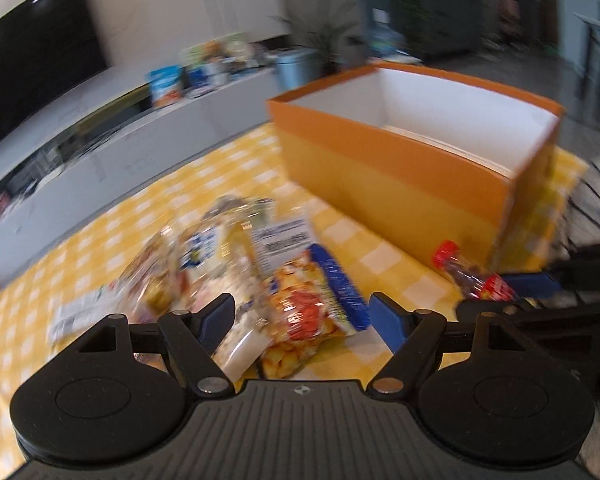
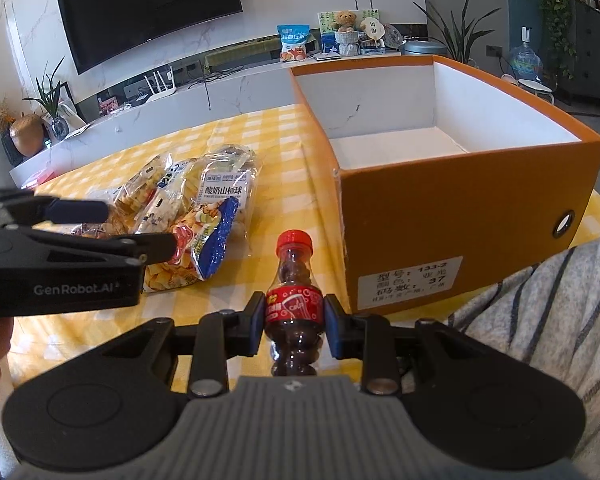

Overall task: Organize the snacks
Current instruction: 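Hold the cola bottle in the right tool while the left tool reaches the white snack bag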

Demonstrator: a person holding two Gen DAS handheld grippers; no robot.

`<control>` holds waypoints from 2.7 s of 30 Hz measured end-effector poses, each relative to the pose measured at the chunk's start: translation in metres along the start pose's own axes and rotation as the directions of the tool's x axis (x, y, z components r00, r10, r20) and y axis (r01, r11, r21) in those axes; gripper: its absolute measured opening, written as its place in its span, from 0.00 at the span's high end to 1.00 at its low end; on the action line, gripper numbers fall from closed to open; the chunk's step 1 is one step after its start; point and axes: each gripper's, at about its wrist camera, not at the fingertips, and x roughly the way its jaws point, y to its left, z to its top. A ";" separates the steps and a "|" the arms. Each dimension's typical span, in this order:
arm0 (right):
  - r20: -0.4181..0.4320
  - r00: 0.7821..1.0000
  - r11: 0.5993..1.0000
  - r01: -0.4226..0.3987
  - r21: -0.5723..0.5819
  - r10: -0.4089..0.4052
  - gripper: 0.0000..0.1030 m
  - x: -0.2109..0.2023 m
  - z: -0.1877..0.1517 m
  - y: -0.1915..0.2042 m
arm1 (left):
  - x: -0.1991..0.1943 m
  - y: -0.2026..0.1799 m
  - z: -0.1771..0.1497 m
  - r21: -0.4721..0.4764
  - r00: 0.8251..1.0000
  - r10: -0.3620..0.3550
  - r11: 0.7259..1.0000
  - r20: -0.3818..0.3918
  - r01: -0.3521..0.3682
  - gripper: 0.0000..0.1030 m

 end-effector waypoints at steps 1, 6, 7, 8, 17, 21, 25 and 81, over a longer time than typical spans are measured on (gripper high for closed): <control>0.001 1.000 1.000 0.001 -0.003 -0.001 0.71 0.000 0.000 0.000 | 0.002 -0.004 0.001 0.047 1.000 -0.007 0.999 0.001 0.007 0.13; 0.000 1.000 1.000 -0.011 0.017 0.011 0.71 0.000 0.000 -0.003 | 0.026 -0.020 0.002 0.228 0.997 0.074 0.972 -0.035 -0.064 0.12; -0.002 1.000 1.000 -0.014 0.021 0.014 0.71 0.000 0.000 -0.004 | 0.031 -0.021 0.002 0.243 0.996 0.083 0.968 -0.042 -0.070 0.12; -0.002 1.000 1.000 -0.014 0.022 0.014 0.71 0.000 0.000 -0.004 | 0.037 -0.022 0.001 0.251 0.995 0.090 0.965 -0.050 -0.074 0.12; -0.006 1.000 0.999 -0.025 0.028 0.025 0.71 0.000 0.001 -0.006 | 0.061 -0.028 0.008 0.293 0.988 0.124 0.952 -0.096 -0.091 0.04; -0.007 1.000 0.999 -0.027 0.029 0.027 0.71 0.000 0.002 -0.006 | 0.066 -0.030 0.011 0.307 0.988 0.120 0.948 -0.099 -0.084 0.06; -0.007 1.000 0.999 -0.029 0.029 0.029 0.71 0.000 0.002 -0.007 | 0.065 -0.016 0.016 0.178 0.989 0.062 0.983 -0.137 -0.037 0.34; -0.024 0.999 1.000 -0.020 0.015 0.021 0.71 0.005 0.002 -0.004 | 0.084 -0.022 -0.037 0.511 0.918 0.395 0.798 -0.042 -0.320 0.11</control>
